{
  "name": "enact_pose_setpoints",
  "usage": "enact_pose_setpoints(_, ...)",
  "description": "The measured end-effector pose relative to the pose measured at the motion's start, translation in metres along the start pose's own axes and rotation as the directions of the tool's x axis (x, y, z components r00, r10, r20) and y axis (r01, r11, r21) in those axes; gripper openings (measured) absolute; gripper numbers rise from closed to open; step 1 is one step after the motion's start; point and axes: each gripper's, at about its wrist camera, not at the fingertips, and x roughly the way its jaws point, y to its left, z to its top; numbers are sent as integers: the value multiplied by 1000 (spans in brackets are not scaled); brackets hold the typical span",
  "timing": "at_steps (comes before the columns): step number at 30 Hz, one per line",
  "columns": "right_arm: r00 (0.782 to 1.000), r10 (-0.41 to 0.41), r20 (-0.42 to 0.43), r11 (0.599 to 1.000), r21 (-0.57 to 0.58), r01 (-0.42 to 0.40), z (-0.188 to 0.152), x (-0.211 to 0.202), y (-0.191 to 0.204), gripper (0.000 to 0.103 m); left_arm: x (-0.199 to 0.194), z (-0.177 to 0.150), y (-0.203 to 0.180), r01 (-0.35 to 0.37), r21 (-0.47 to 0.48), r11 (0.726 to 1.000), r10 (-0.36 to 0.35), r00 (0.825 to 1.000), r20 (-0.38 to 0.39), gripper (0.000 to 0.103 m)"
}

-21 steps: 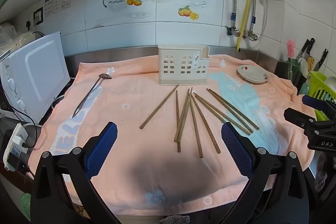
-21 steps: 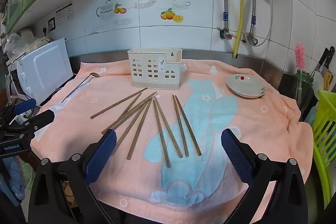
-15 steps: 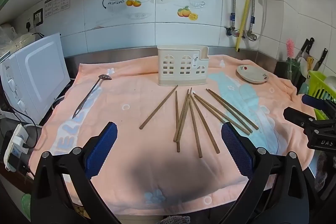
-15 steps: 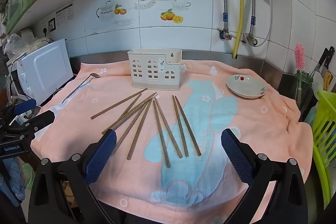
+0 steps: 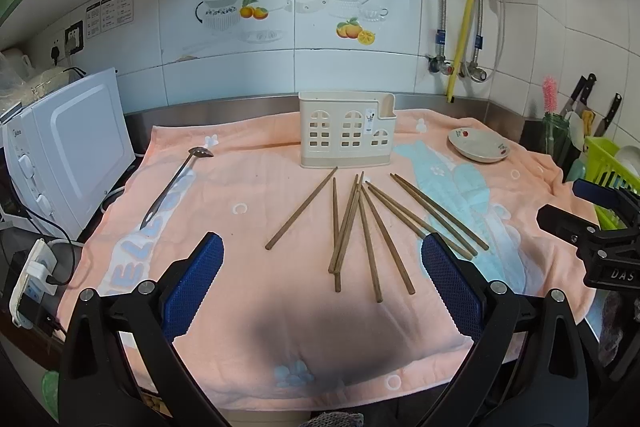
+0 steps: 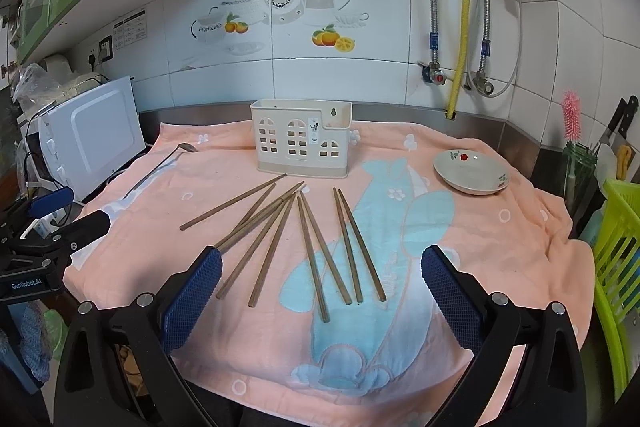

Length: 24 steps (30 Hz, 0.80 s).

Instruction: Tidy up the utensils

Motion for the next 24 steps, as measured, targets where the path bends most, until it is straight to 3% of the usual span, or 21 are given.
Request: enact_pose_setpoints(24, 1000, 6, -8, 1000, -2, -6, 1, 0, 3, 97, 0, 1, 1, 9, 1, 1000, -9, 1000, -5, 98)
